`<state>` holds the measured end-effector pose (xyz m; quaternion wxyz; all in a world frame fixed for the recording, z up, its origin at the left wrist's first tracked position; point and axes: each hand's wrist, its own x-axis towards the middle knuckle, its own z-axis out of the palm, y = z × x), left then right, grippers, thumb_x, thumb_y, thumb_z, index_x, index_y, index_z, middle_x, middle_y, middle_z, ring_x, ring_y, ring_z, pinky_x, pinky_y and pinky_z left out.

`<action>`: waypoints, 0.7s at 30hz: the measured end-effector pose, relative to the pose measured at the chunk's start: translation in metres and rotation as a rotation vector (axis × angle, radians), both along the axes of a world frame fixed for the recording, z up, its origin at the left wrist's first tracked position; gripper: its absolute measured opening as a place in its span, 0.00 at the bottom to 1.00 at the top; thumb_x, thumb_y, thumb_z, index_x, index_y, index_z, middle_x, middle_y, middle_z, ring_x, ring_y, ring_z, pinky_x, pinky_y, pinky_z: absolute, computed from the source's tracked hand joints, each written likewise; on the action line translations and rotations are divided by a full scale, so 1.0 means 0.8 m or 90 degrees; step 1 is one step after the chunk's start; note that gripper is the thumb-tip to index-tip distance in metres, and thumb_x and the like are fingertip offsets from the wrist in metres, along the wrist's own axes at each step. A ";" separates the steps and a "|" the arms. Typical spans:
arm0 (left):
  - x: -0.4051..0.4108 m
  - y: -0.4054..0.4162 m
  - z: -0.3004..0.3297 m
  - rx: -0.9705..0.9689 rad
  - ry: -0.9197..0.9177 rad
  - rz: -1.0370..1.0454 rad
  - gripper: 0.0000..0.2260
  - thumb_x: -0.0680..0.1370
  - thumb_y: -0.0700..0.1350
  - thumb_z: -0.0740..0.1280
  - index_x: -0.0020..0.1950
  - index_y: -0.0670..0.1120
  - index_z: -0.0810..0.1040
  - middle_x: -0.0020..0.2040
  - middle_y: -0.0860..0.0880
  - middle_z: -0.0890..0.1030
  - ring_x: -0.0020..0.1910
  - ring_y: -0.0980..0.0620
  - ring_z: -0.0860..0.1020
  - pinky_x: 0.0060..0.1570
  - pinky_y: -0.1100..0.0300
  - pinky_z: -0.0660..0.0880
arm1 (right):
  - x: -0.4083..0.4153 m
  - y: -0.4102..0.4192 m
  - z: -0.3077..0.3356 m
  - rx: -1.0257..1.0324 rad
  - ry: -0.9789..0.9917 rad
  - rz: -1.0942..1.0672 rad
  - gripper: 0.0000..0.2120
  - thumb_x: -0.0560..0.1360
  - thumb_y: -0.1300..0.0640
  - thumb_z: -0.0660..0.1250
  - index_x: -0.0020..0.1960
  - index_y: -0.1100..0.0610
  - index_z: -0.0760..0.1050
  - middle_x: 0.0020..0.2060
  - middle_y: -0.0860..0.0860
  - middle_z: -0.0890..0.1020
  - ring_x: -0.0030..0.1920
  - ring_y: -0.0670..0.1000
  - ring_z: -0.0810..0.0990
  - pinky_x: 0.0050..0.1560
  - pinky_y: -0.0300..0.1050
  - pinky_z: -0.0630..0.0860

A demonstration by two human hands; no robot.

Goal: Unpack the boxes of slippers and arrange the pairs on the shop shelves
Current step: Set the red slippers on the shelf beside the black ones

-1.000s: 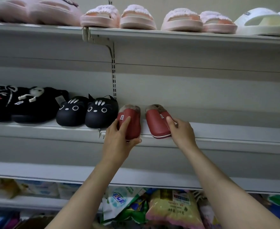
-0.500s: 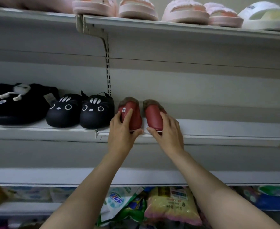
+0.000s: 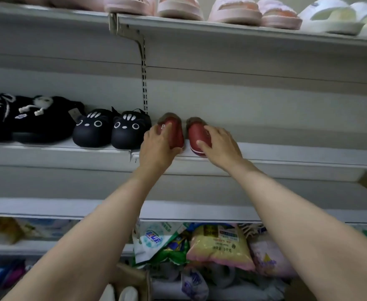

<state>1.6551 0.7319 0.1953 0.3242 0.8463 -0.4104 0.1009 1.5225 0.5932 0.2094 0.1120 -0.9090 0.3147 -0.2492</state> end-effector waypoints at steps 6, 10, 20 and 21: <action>-0.049 0.074 0.055 -0.037 -0.022 0.036 0.30 0.74 0.56 0.72 0.73 0.52 0.70 0.69 0.42 0.71 0.67 0.39 0.71 0.64 0.48 0.71 | -0.045 0.047 0.063 -0.049 0.005 0.078 0.27 0.79 0.46 0.66 0.75 0.52 0.68 0.72 0.55 0.72 0.72 0.58 0.68 0.72 0.49 0.66; -0.090 0.134 0.076 -0.051 -0.063 0.088 0.29 0.77 0.59 0.69 0.74 0.50 0.69 0.70 0.42 0.71 0.68 0.40 0.70 0.65 0.48 0.69 | -0.074 0.097 0.088 -0.069 -0.036 0.126 0.27 0.79 0.45 0.66 0.74 0.54 0.69 0.70 0.57 0.73 0.72 0.60 0.69 0.73 0.52 0.66; -0.135 0.268 0.080 -0.077 -0.086 0.150 0.27 0.78 0.59 0.67 0.73 0.48 0.72 0.70 0.42 0.73 0.69 0.42 0.70 0.67 0.50 0.68 | -0.097 0.224 0.085 -0.104 -0.012 0.209 0.28 0.80 0.40 0.61 0.76 0.50 0.66 0.74 0.53 0.69 0.75 0.54 0.64 0.75 0.49 0.61; -0.135 0.279 0.077 -0.070 -0.084 0.157 0.27 0.78 0.59 0.67 0.73 0.48 0.71 0.70 0.42 0.72 0.69 0.42 0.70 0.67 0.50 0.68 | -0.093 0.233 0.081 -0.103 -0.013 0.218 0.28 0.80 0.40 0.62 0.76 0.50 0.66 0.74 0.53 0.70 0.75 0.55 0.65 0.74 0.49 0.62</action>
